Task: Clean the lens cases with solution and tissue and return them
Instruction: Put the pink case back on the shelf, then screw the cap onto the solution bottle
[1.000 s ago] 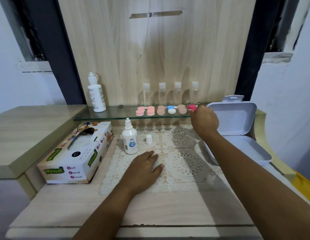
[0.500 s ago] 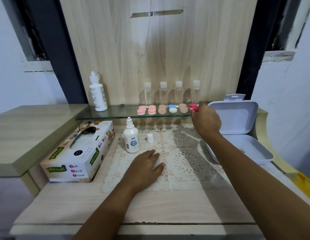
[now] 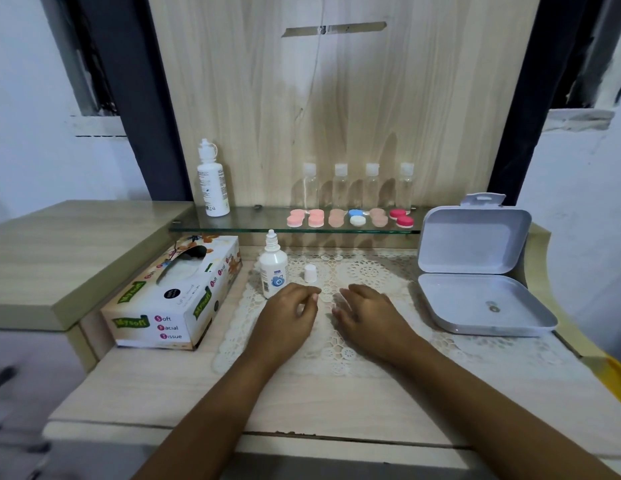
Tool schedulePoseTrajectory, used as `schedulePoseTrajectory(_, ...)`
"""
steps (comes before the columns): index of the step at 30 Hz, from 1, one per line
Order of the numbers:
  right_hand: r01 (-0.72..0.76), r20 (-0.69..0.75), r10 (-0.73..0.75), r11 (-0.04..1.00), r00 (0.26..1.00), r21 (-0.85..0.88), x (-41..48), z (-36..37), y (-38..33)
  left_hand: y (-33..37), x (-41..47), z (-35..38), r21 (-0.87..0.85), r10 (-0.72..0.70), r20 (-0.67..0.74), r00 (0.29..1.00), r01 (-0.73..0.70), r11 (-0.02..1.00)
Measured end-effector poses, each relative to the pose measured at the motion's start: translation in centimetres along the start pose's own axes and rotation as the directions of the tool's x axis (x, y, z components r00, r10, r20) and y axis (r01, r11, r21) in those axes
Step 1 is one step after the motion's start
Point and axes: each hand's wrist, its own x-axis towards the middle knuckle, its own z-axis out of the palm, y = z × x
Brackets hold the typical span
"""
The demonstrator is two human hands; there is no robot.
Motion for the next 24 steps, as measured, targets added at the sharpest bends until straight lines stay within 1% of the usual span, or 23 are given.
schedulePoseTrajectory(2,0.003,0.050,-0.001,0.999,0.999,-0.036,-0.2,0.5,0.2,0.0,0.0,-0.4,0.014,0.022,-0.104,0.994,-0.021,1.000)
schedulePoseTrajectory(4,0.016,0.057,-0.013,0.998,0.998,-0.056,-0.3,0.5,0.2,0.0,0.2,-0.9,0.003,0.012,-0.214,0.977,-0.011,1.000)
schedulePoseTrajectory(7,0.041,0.046,-0.038,0.997,0.998,-0.062,-0.3,0.6,0.0,-0.1,1.0,-1.7,-0.040,-0.066,-0.364,0.929,0.055,0.998)
schedulePoseTrajectory(9,0.038,0.049,-0.035,0.997,0.998,-0.062,-0.3,0.5,0.1,0.1,1.7,-2.3,-0.077,-0.159,-0.390,0.907,0.140,0.987)
schedulePoseTrajectory(11,0.034,0.056,-0.031,0.997,0.998,-0.062,-0.3,0.4,0.1,-0.1,2.6,-2.6,-0.118,-0.274,-0.359,0.892,0.248,0.962)
schedulePoseTrajectory(12,0.035,0.059,-0.031,0.997,0.998,-0.063,-0.3,0.4,0.1,-0.4,3.0,-2.7,-0.144,-0.336,-0.320,0.886,0.305,0.941)
schedulePoseTrajectory(15,0.043,0.055,-0.040,0.997,0.998,-0.062,-0.2,0.5,0.1,-1.6,4.1,-2.3,-0.249,-0.476,-0.138,0.868,0.435,0.865)
schedulePoseTrajectory(18,0.045,0.052,-0.042,0.997,0.998,-0.059,-0.1,0.6,0.3,-2.2,4.0,-1.8,-0.344,-0.514,-0.034,0.857,0.473,0.811)
schedulePoseTrajectory(21,0.052,0.057,-0.049,0.997,0.997,-0.062,0.0,0.4,0.3,-2.6,3.7,-1.4,-0.420,-0.518,-0.019,0.855,0.463,0.780)
schedulePoseTrajectory(24,0.035,0.085,-0.029,0.997,0.996,-0.074,0.8,0.0,0.5,-3.0,3.5,-1.2,-0.430,-0.497,-0.021,0.867,0.441,0.788)
